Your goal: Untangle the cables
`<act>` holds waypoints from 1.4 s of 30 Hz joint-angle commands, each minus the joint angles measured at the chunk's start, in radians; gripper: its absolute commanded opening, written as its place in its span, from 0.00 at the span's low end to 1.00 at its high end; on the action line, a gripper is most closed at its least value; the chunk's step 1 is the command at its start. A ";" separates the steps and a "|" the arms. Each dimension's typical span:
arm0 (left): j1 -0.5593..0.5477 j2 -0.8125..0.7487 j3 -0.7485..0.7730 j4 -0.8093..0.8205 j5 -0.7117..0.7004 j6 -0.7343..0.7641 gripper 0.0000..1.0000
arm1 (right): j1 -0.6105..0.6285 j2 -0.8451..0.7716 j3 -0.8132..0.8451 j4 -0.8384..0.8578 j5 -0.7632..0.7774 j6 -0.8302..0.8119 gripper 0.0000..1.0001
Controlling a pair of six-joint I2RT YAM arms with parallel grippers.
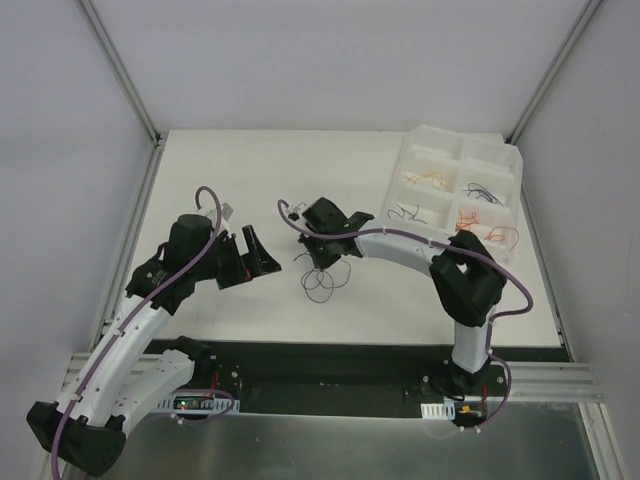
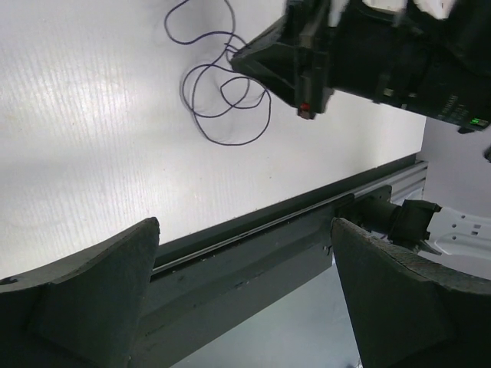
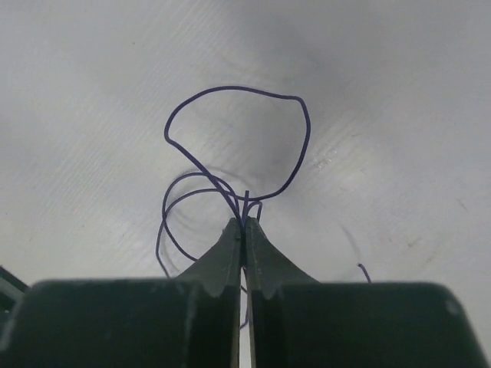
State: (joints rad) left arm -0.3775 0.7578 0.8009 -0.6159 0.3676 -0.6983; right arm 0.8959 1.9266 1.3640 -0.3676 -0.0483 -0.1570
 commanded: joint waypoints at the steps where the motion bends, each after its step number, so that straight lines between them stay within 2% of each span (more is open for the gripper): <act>1: 0.006 0.046 0.086 0.008 0.028 0.029 0.92 | -0.077 -0.243 -0.005 -0.048 0.019 0.088 0.00; 6: 0.006 0.121 0.155 0.045 0.054 0.023 0.93 | -0.234 -0.461 -0.019 -0.131 0.042 0.120 0.00; 10: 0.006 0.179 0.201 0.085 0.082 0.013 0.93 | -0.383 -0.593 0.000 -0.177 0.146 0.126 0.00; 13: 0.006 0.222 0.231 0.117 0.100 0.020 0.93 | -0.524 -0.649 0.076 -0.227 0.176 0.178 0.00; 18: 0.008 0.337 0.290 0.154 0.120 0.057 0.93 | -0.682 -0.690 0.236 -0.271 0.241 0.195 0.00; 22: 0.008 0.441 0.378 0.160 0.191 0.124 0.93 | -0.787 -0.681 0.349 -0.272 0.318 0.203 0.00; 25: 0.012 0.512 0.480 0.137 0.261 0.224 0.94 | -0.844 -0.649 0.401 -0.238 0.356 0.168 0.00; 29: 0.015 0.581 0.589 0.087 0.286 0.351 0.95 | -0.923 -0.586 0.489 -0.232 0.381 0.131 0.00; 32: 0.015 0.615 0.630 0.047 0.242 0.449 0.97 | -0.978 -0.536 0.552 -0.237 0.380 0.128 0.00; 36: 0.017 0.658 0.682 -0.011 0.150 0.546 0.99 | -1.031 -0.465 0.731 -0.258 0.314 0.154 0.00; 42: 0.052 0.735 0.759 -0.038 0.102 0.593 0.99 | -1.048 -0.345 1.015 -0.246 0.266 0.178 0.00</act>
State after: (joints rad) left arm -0.3618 1.4567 1.4921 -0.6170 0.5106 -0.1837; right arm -0.1421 1.5597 2.2082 -0.6552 0.2584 -0.0036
